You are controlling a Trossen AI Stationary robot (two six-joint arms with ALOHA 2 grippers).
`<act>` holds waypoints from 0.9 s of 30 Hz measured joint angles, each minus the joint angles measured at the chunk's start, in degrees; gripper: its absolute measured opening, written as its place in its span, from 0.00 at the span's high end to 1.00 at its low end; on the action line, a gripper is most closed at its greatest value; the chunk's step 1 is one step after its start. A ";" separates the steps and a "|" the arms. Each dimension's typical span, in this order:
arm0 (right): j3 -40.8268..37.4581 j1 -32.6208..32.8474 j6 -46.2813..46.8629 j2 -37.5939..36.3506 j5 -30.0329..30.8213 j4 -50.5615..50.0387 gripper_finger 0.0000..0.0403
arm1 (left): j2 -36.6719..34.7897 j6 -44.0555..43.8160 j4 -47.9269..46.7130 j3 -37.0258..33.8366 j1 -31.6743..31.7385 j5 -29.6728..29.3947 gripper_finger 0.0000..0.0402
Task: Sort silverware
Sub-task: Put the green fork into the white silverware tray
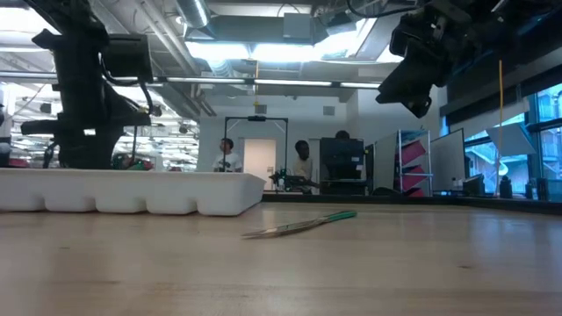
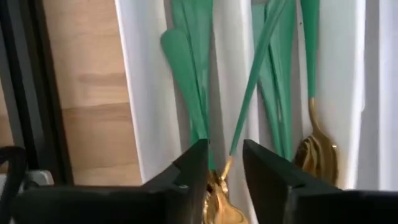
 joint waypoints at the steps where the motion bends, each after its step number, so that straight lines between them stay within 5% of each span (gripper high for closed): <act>1: 0.00 0.00 0.00 0.00 0.00 0.02 0.77 | -0.17 -0.95 -0.21 0.25 0.02 0.16 0.75; 6: 0.00 0.00 -1.60 -0.02 -0.02 0.01 0.77 | -2.10 -3.91 0.46 3.73 0.02 -0.83 0.74; 12: 0.00 -0.11 -2.17 -0.02 0.93 0.00 0.77 | -3.62 -1.12 11.68 5.31 0.00 -5.08 0.79; 27: 0.00 -0.15 -3.08 -0.02 1.11 -0.04 0.77 | 9.39 -0.21 11.90 5.18 4.41 -9.31 0.91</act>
